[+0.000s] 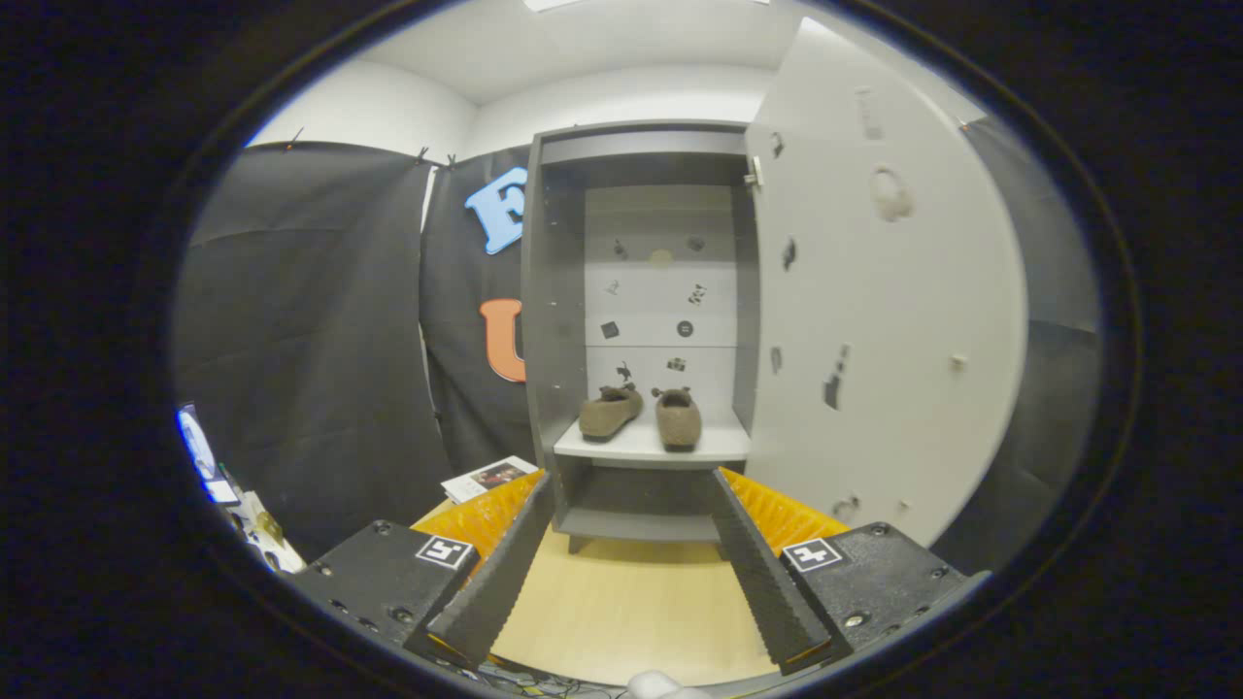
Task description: Open the shoe cabinet door, grab the shoes and put them into the shoe cabinet, then close the shoe cabinet door.
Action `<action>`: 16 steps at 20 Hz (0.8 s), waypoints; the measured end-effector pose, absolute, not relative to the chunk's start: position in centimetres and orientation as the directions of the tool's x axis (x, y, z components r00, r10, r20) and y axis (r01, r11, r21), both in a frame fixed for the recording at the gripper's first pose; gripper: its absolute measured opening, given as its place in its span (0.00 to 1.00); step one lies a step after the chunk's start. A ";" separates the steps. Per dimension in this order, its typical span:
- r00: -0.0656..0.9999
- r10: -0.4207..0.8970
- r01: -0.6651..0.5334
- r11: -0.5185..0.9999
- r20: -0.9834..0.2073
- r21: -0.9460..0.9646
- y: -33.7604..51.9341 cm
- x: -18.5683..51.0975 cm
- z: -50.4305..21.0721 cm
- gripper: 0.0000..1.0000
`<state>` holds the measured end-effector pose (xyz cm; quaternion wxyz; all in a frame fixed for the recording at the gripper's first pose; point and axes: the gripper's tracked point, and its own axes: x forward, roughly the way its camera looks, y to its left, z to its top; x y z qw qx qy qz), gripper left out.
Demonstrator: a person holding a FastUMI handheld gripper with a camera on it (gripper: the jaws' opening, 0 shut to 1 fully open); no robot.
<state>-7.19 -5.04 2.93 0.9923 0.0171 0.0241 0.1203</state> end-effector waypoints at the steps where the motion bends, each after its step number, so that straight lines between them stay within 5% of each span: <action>1: 0.973 0.226 -0.224 0.974 -0.044 0.039 -6.7 -9.0 2.7 1.00; 9: 0.997 0.079 -0.077 0.994 -0.023 0.076 -23.5 -13.9 3.1 1.00; 16: 0.989 0.148 -0.147 0.984 -0.006 0.097 -33.4 -7.2 4.6 1.00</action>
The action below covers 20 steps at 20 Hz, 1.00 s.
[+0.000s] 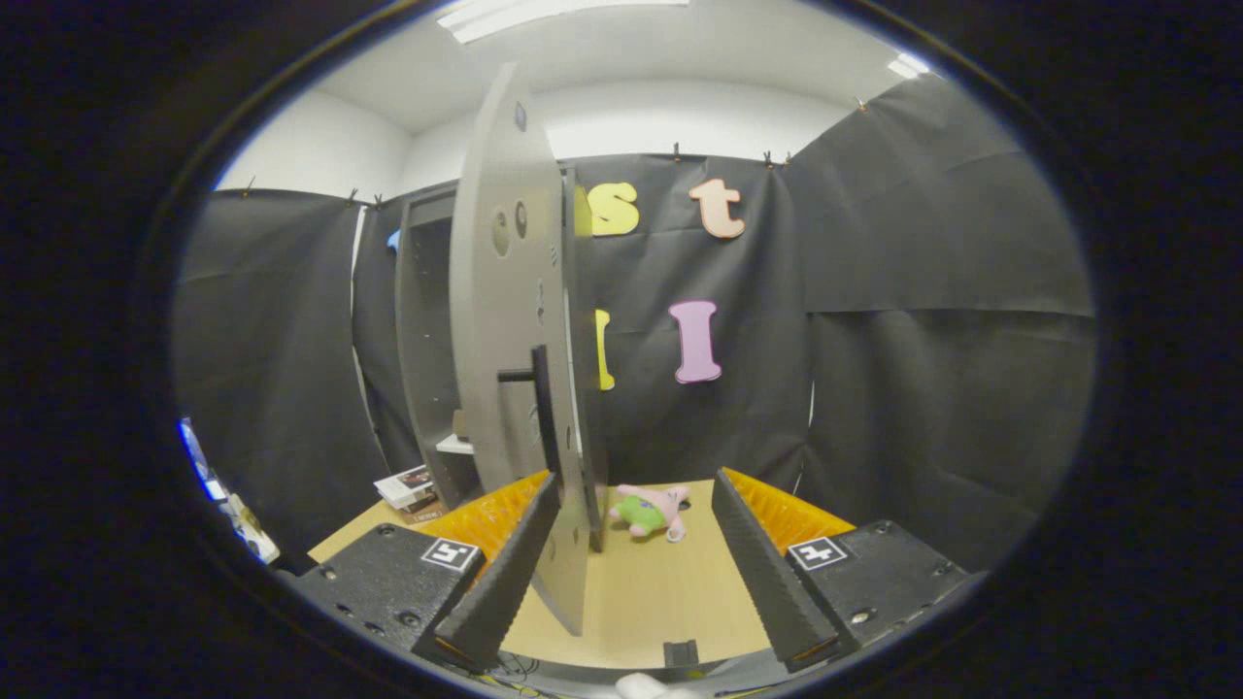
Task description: Open the shoe cabinet door, grab the shoes and put them into the shoe cabinet, then close the shoe cabinet door.
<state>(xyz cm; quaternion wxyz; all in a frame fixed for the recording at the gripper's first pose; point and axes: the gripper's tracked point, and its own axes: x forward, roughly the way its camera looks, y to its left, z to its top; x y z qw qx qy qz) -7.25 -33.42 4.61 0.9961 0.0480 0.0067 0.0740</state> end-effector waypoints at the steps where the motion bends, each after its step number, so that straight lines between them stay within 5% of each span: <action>1: 0.984 0.179 -0.177 0.979 -0.012 0.102 -34.2 -6.0 5.0 1.00; 10: 0.922 0.388 -0.383 0.917 -0.021 0.111 -31.9 1.8 6.5 1.00; 20: 0.933 0.357 -0.353 0.932 -0.046 0.080 -27.7 0.9 6.7 0.99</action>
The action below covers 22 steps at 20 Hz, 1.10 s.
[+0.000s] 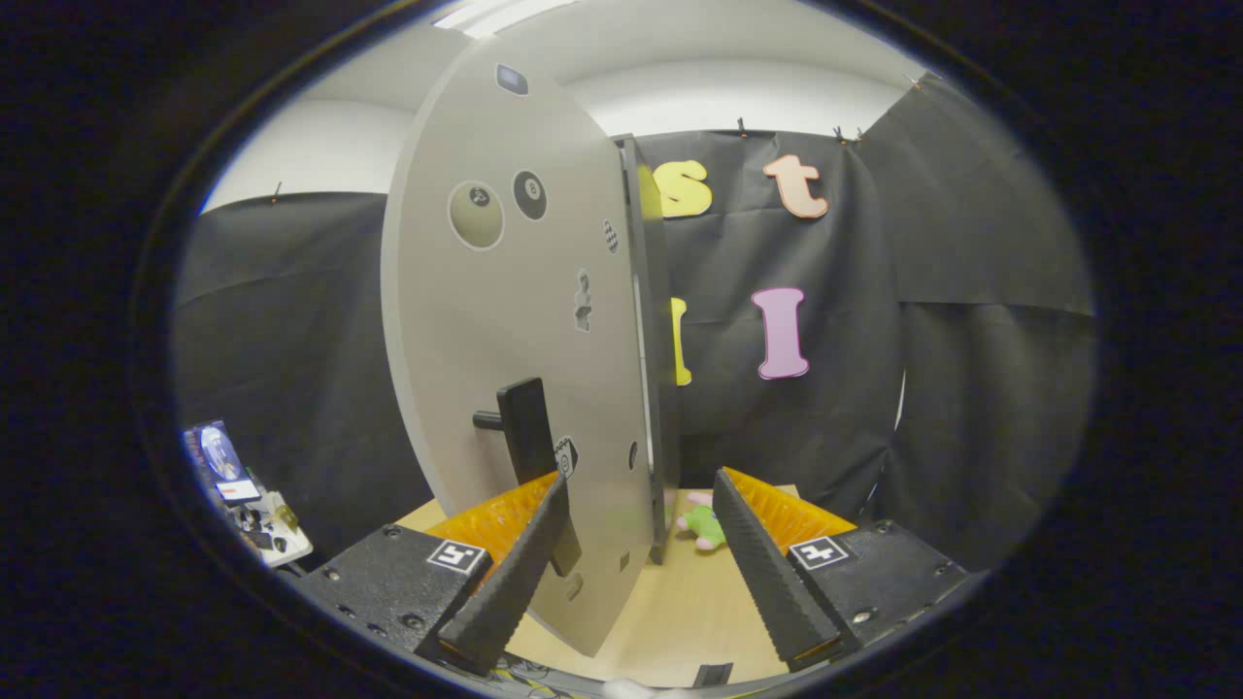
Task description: Open the shoe cabinet door, grab the shoes and put them into the shoe cabinet, then close the shoe cabinet door.
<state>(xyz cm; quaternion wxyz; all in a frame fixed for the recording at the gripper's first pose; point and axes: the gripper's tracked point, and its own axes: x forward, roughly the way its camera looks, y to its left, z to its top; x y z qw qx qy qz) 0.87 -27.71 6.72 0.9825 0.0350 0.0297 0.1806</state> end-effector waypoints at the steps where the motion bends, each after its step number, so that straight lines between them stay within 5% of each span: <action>1: 0.936 0.348 -0.344 0.935 -0.044 0.080 -27.0 0.7 6.8 0.99; 16: 0.943 0.332 -0.328 0.932 0.000 0.152 -11.5 3.7 9.4 0.99; 22: 0.972 0.212 -0.221 0.971 0.100 0.088 -11.9 6.5 12.0 0.99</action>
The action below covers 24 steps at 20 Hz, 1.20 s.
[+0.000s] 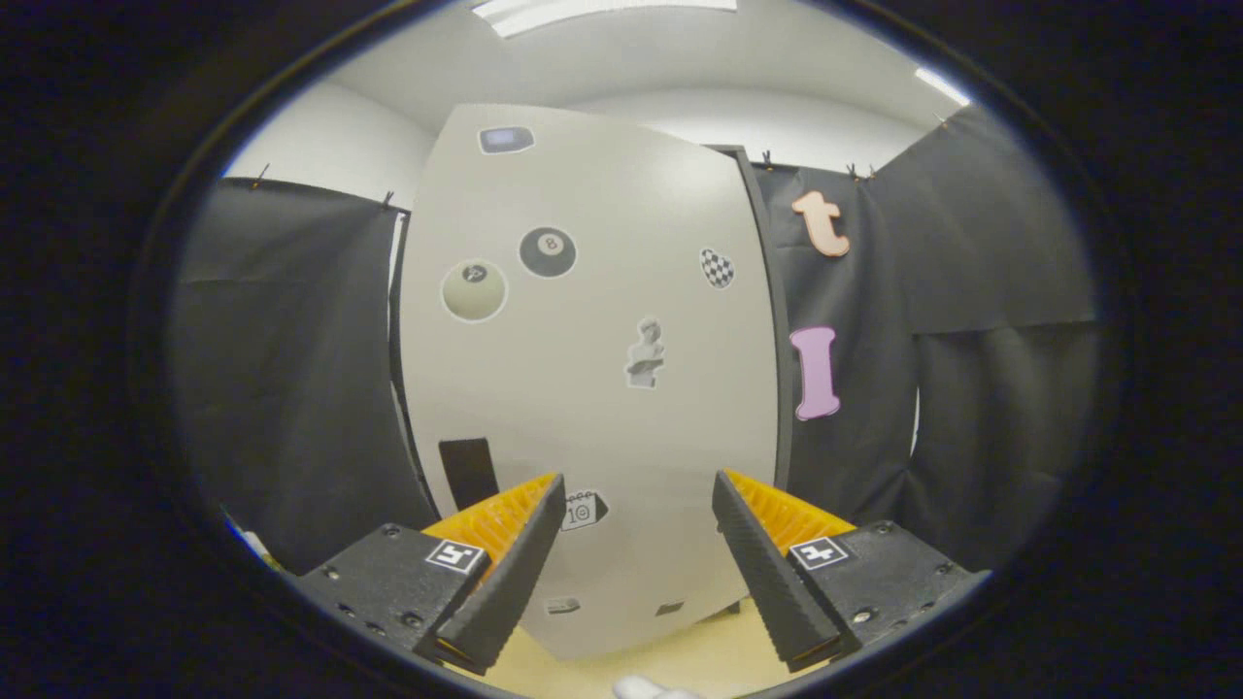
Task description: Open the shoe cabinet door, grab the shoes and put them into the shoe cabinet, then close the shoe cabinet door.
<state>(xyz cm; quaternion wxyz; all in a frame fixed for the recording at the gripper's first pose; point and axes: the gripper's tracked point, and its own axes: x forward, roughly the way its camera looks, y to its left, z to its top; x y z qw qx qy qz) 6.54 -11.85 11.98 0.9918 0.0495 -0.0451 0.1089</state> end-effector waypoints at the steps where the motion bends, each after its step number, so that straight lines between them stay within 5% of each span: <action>1: 0.976 0.193 -0.201 0.976 0.097 0.080 -12.3 7.0 12.1 0.99; 5: 0.988 0.132 -0.140 0.985 0.084 0.102 -13.8 7.9 12.1 1.00; 24: 0.976 0.214 -0.213 0.977 -0.048 0.016 -15.8 -1.4 7.4 1.00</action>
